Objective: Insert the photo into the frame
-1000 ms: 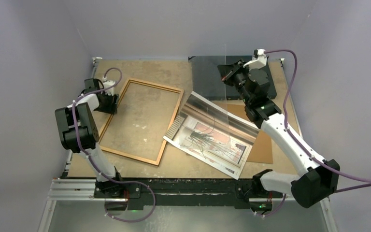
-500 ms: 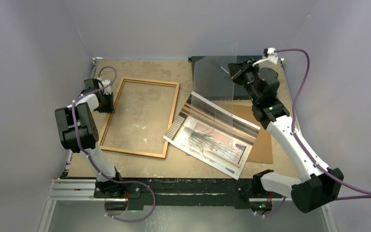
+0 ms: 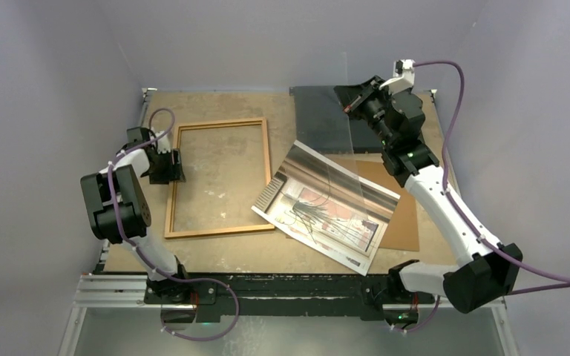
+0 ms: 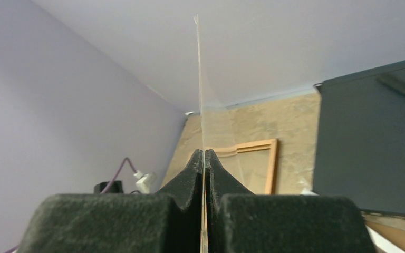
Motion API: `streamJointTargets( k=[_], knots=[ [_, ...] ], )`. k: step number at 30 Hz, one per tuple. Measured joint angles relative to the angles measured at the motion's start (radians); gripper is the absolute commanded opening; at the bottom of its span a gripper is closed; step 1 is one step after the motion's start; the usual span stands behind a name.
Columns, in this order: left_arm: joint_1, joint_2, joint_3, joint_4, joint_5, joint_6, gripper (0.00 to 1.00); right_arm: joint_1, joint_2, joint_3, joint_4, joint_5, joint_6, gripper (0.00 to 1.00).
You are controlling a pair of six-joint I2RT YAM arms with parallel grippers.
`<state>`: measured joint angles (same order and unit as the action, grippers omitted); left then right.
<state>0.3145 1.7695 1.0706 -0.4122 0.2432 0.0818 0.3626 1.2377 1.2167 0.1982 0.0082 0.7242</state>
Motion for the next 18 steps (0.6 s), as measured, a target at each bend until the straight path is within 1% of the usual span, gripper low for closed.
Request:
streamJointTargets(
  k=[2,4,8,13,16,18],
  knots=[
    [0.0,-0.01,0.008,-0.054,0.016,0.01,0.72,0.02,0.015,0.013,0.011,-0.02,0.024,0.0],
    [0.0,-0.014,0.04,-0.119,0.027,0.017,0.74,0.047,0.028,0.031,0.02,-0.033,0.042,0.0],
    [0.02,-0.016,0.171,-0.204,0.047,0.028,0.75,0.151,0.063,0.091,0.045,-0.025,0.071,0.0],
    [0.116,-0.026,0.346,-0.239,0.09,0.043,0.75,0.303,0.137,0.135,0.156,-0.02,0.131,0.0],
    [0.166,-0.035,0.38,-0.253,0.092,0.067,0.75,0.361,0.213,0.135,0.25,-0.018,0.195,0.0],
    [0.185,-0.043,0.377,-0.264,0.086,0.085,0.75,0.378,0.269,0.129,0.316,-0.019,0.24,0.0]
  ],
)
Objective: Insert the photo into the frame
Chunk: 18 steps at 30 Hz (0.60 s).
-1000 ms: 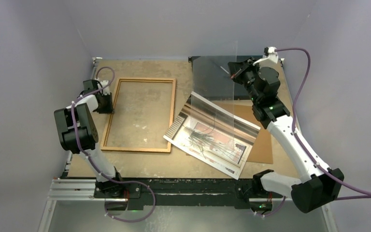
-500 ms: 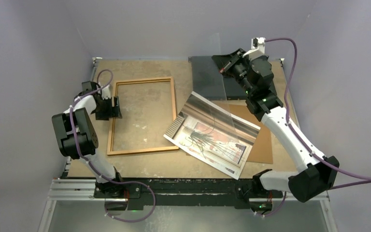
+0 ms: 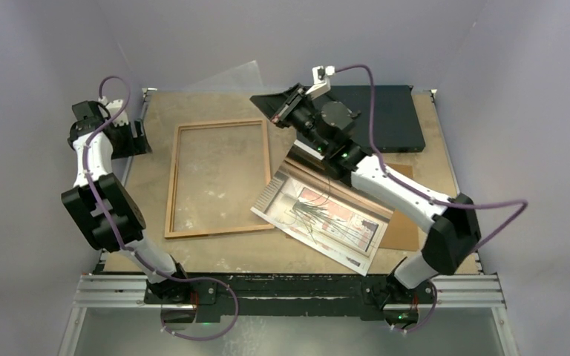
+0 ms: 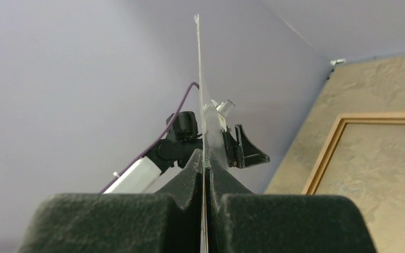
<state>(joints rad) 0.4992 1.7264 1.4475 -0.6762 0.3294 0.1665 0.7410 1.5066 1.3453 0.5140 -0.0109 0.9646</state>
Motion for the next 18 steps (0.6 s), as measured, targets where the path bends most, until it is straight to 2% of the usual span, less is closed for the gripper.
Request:
streamJointTargets(
  k=[8,18],
  knots=[
    [0.003,-0.044,-0.127,0.004,-0.019,0.072,0.73,0.012,0.244,-0.061,0.206,0.048,0.177,0.0],
    [0.005,-0.044,-0.137,0.002,0.017,0.113,0.67,0.003,0.455,-0.09,0.309,0.071,0.277,0.0]
  ],
)
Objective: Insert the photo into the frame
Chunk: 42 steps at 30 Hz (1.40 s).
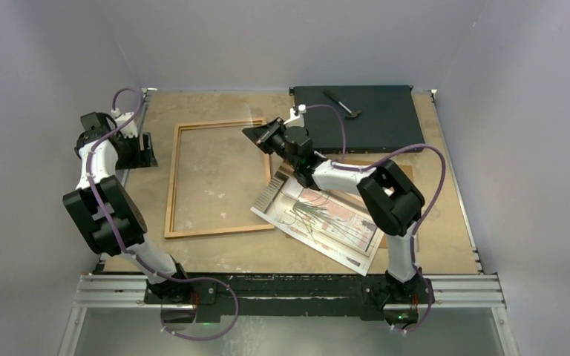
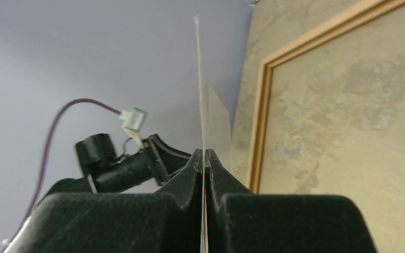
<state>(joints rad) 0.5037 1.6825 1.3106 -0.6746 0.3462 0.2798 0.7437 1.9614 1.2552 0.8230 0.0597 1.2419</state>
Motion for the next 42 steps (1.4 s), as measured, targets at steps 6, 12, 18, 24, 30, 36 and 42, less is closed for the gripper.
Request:
streamJointTargets(
  k=[6,12,18,24,30,36,42],
  knots=[
    [0.0,0.002,-0.032,0.011,0.018,0.011,0.59,-0.019,0.082,0.0,0.0,-0.008,0.015,0.0],
    [0.0,0.031,-0.061,0.014,0.032,0.02,0.51,-0.051,0.134,0.017,0.023,-0.021,0.031,0.0],
    [0.0,0.06,-0.071,0.018,0.056,0.02,0.46,-0.07,0.198,0.06,0.047,-0.027,0.05,0.0],
    [0.0,0.07,-0.098,0.032,0.077,0.023,0.39,-0.079,0.26,0.103,0.058,-0.028,0.07,0.0],
    [0.0,0.117,-0.128,0.045,0.077,0.038,0.3,-0.082,0.312,0.147,0.075,-0.027,0.089,0.0],
    [0.0,0.139,-0.139,0.049,0.079,0.051,0.25,-0.084,0.357,0.186,0.106,-0.025,0.102,0.0],
    [0.0,0.145,-0.139,0.053,0.086,0.055,0.23,-0.086,0.37,0.194,0.121,-0.021,0.105,0.0]
  ],
)
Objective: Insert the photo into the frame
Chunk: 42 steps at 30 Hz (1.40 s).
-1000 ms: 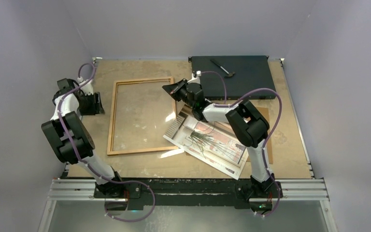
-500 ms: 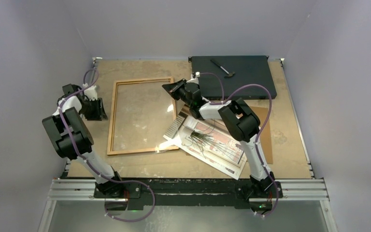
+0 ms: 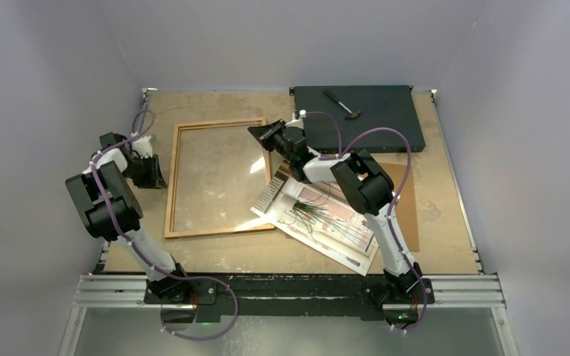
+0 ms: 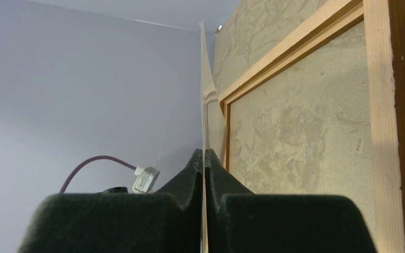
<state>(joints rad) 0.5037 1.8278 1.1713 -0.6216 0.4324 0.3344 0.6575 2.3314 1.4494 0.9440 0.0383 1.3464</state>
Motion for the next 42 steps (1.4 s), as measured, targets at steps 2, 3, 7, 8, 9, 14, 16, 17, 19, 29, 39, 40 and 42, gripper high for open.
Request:
streamJointTargets(
  k=[2,3,7,8,9,14,16,17,19,29,39,40,42],
  knots=[
    [0.0,0.003,0.0,0.0,0.004,0.0,0.22,-0.002,0.0,0.0,0.008,0.003,0.0,0.0],
    [0.0,0.003,0.0,0.0,0.006,0.0,0.21,-0.002,0.0,0.0,0.013,0.004,0.0,0.0],
    [0.0,0.006,0.0,0.0,0.007,0.0,0.19,-0.003,0.0,0.0,0.034,0.013,-0.003,0.0],
    [0.0,0.007,0.0,-0.001,0.008,0.0,0.19,-0.003,0.0,0.0,0.041,0.019,-0.004,0.0],
    [0.0,0.008,0.0,-0.001,0.008,0.001,0.19,-0.003,0.0,0.0,0.042,0.02,-0.005,0.0],
    [0.0,0.008,0.0,-0.002,0.01,0.003,0.17,-0.004,0.002,0.004,0.041,0.023,-0.004,0.0],
    [0.0,0.008,0.0,-0.002,0.01,0.004,0.17,-0.006,0.008,0.019,0.039,0.023,-0.004,0.0],
    [0.0,0.008,0.0,-0.002,0.01,0.006,0.17,-0.007,0.013,0.029,0.04,0.023,-0.004,0.0],
    [0.0,0.008,0.0,-0.005,0.01,0.01,0.16,-0.01,0.025,0.05,0.041,0.025,-0.003,0.0],
    [0.0,0.016,0.001,-0.019,0.015,0.025,0.14,-0.024,0.117,0.135,0.046,0.055,0.01,0.0],
    [0.0,0.024,0.003,-0.025,0.022,0.026,0.12,-0.019,0.142,0.145,0.03,0.055,0.038,0.01],
    [0.0,0.025,0.003,-0.025,0.022,0.026,0.12,-0.018,0.142,0.149,0.024,0.052,0.04,0.13],
    [0.0,0.026,0.004,-0.025,0.025,0.026,0.11,-0.016,0.142,0.157,0.011,0.046,0.041,0.32]
  ],
)
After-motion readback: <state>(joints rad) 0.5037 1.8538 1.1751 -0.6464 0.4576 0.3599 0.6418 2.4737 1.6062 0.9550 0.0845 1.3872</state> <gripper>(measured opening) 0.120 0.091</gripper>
